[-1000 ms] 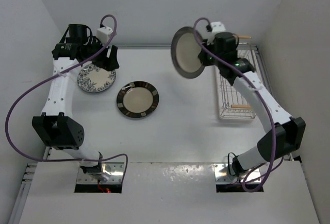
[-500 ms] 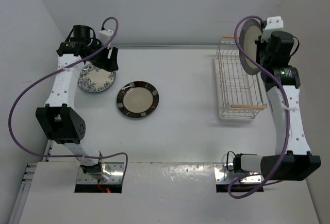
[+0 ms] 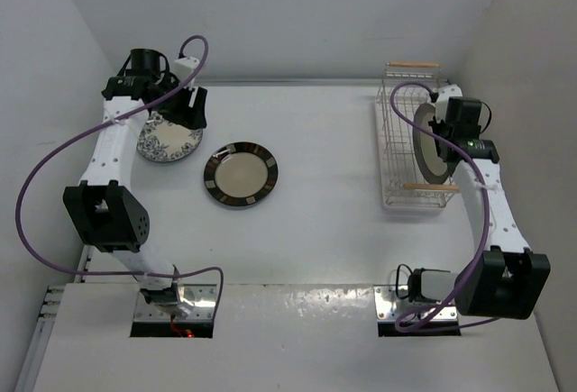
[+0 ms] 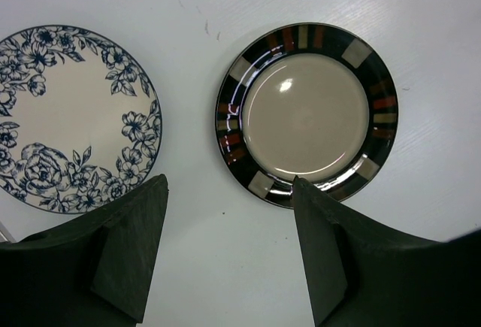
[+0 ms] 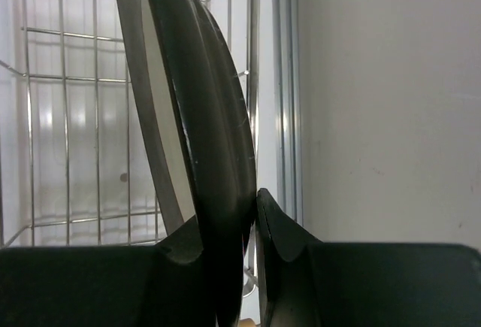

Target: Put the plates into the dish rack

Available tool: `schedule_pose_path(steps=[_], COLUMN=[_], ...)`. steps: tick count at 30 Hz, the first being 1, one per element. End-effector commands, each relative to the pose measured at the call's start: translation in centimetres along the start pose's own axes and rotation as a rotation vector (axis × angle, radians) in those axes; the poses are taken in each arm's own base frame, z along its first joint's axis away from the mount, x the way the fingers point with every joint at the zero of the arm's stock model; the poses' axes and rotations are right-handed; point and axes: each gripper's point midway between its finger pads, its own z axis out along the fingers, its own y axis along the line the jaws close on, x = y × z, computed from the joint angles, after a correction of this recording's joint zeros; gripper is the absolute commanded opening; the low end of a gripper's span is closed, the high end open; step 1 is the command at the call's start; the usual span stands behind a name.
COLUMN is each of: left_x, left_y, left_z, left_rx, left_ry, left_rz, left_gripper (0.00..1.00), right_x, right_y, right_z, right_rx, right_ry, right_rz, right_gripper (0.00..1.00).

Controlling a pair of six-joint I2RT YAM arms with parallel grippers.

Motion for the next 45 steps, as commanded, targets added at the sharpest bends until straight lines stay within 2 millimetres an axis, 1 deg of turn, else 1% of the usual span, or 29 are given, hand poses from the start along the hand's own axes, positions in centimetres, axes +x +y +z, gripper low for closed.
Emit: schedule_pose_path(steps=[1,4,5,6,8,9,12,13,18,19,21,22,23,25,26,27,29,32,34,36,37,38,39,40,41,42,43,44,45], left_x=[-0.6,-0.3,-0.2,-0.2,-0.2,-0.2,-0.1,-0.1,-0.1,-0.1,0.4,0.4,0.8,0.8,1.3,1.3,1.8,2.6,3.7,4.8,6.1,6.7,7.9,9.5,10.2,11.5,12.5,13.1,13.0], left_y=[0.0,-0.1,0.1,0.1,0.1,0.1,0.3,0.3,0.4,0.4,0.5,0.5,0.6,0.6,0.8,0.8,0.9,0.8,0.7,0.6,0.4,0.2,0.2,-0.1,-0.6,-0.5,-0.9,-1.0,-1.2], left_z=[-1.3,-1.1,-1.1,-1.1,-1.1,-1.1,-1.2,-1.2,-1.2,-1.2,-1.0,-1.0,-0.8,-0.8,-0.4,-0.4,-0.2,0.2,0.9,1.6,2.3,2.6,3.5,4.2,4.7,5.5,6.0,6.3,6.7], left_rx=[-0.024,-0.021,-0.029,-0.029,-0.029,-0.029,-0.039,-0.039,-0.048,-0.048,-0.053,-0.053,-0.059,-0.059,-0.061,-0.061,-0.065,-0.057,-0.045,-0.032,-0.017,-0.011,0.006,0.023,0.041,0.045,0.056,0.063,0.068], left_ry=[-0.032,-0.024,-0.021,-0.021,-0.021,-0.021,-0.017,-0.017,-0.014,-0.014,-0.001,-0.001,0.012,0.012,0.031,0.032,0.046,0.064,0.095,0.125,0.160,0.175,0.212,0.252,0.277,0.317,0.351,0.367,0.367], left_rz=[0.011,0.007,0.007,0.007,0.007,0.007,0.007,0.007,0.007,0.007,0.003,0.003,-0.001,-0.001,-0.008,-0.008,-0.013,-0.010,-0.023,-0.036,-0.051,-0.057,-0.062,-0.079,-0.072,-0.073,-0.074,-0.080,-0.072], left_gripper=[0.71,0.71,0.71,0.71,0.71,0.71,0.71,0.71,0.71,0.71,0.71,0.71,0.71,0.71,0.71,0.71,0.71,0.73,0.73,0.73,0.74,0.76,0.77,0.81,0.83,0.87,0.87,0.87,0.87], right_x=[-6.8,-6.3,-6.3,-6.3,-5.9,-6.4,-5.8,-5.3,-4.0,-3.8,-3.5,-3.2,-2.9,-2.7,-2.4,-1.9,-1.6,-0.4,-0.1,-0.1,-0.4,-0.4,-0.7,-1.1,-1.6,-1.7,-2.2,-2.0,-2.2], right_y=[-4.3,-4.9,-5.7,-6.1,-6.2,-6.5,-5.9,-6.1,-4.4,-4.0,-3.9,-3.7,-3.4,-2.5,-2.3,-2.1,-1.9,-1.6,-1.5,-1.3,-1.4,-1.5,-1.7,-1.9,-2.1,-2.2,-2.5,-2.5,-3.0], right_z=[-1.9,-1.8,-2.1,-2.5,-2.4,-2.8,-2.4,-2.0,-0.8,-0.3,-0.3,0.1,0.3,0.7,0.9,1.1,1.2,1.5,1.7,1.6,1.5,1.4,1.1,0.9,0.7,0.6,0.4,0.5,0.4], right_rx=[0.161,0.205,0.251,0.267,0.290,0.294,0.251,0.237,0.135,0.120,0.122,0.117,0.104,0.063,0.055,0.052,0.051,0.060,0.060,0.044,0.043,0.044,0.051,0.053,0.054,0.058,0.062,0.065,0.080], right_ry=[-0.263,-0.246,-0.249,-0.257,-0.269,-0.302,-0.291,-0.269,-0.235,-0.223,-0.216,-0.205,-0.194,-0.191,-0.186,-0.176,-0.178,-0.135,-0.122,-0.116,-0.122,-0.123,-0.136,-0.146,-0.162,-0.165,-0.175,-0.165,-0.164], right_rz=[0.090,0.135,0.159,0.185,0.214,0.226,0.234,0.242,0.281,0.275,0.272,0.268,0.253,0.242,0.239,0.233,0.232,0.226,0.221,0.216,0.218,0.224,0.230,0.232,0.230,0.230,0.230,0.229,0.233], right_gripper=[0.00,0.00,0.00,0.00,0.00,0.00,0.00,0.00,0.00,0.00,0.00,0.00,0.00,0.00,0.00,0.00,0.00,0.00,0.21,0.47,0.49,0.52,0.57,0.58,0.60,0.60,0.60,0.61,0.63])
